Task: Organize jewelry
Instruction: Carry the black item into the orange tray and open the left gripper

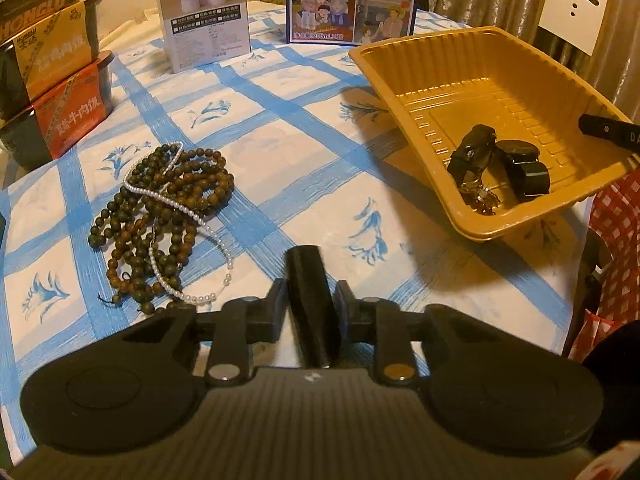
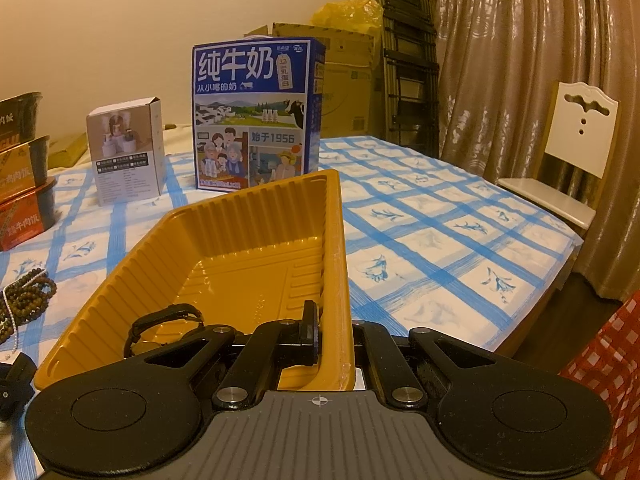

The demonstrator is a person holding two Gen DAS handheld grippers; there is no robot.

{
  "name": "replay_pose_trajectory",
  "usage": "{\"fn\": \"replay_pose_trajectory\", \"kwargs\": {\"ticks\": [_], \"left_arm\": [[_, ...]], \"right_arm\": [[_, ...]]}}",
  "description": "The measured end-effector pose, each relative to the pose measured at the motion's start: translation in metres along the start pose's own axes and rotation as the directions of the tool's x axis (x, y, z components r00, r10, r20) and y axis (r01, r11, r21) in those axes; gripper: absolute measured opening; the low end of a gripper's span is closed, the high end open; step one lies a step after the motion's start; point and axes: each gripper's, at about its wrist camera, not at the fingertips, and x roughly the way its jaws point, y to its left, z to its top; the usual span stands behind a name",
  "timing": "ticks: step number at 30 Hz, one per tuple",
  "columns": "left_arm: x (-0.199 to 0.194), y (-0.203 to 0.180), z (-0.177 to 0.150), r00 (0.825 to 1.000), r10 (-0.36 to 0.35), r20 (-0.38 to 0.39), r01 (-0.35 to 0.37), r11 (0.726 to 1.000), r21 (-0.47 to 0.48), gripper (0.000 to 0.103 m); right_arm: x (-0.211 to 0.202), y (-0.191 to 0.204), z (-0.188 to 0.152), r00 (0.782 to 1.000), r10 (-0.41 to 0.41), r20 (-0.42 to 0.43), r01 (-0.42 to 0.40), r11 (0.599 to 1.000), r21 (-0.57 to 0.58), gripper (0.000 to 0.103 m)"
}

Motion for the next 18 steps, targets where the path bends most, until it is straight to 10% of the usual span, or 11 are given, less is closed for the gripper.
{"fn": "replay_pose_trajectory", "kwargs": {"ticks": [18], "left_arm": [[-0.042,-0.020,0.040,0.983,-0.102,0.153,0.099,0.995,0.027,0.019]], "right_arm": [[0.002,0.005,0.005,1.000,0.004,0.002,-0.004,1.000,-0.008,0.003]]}}
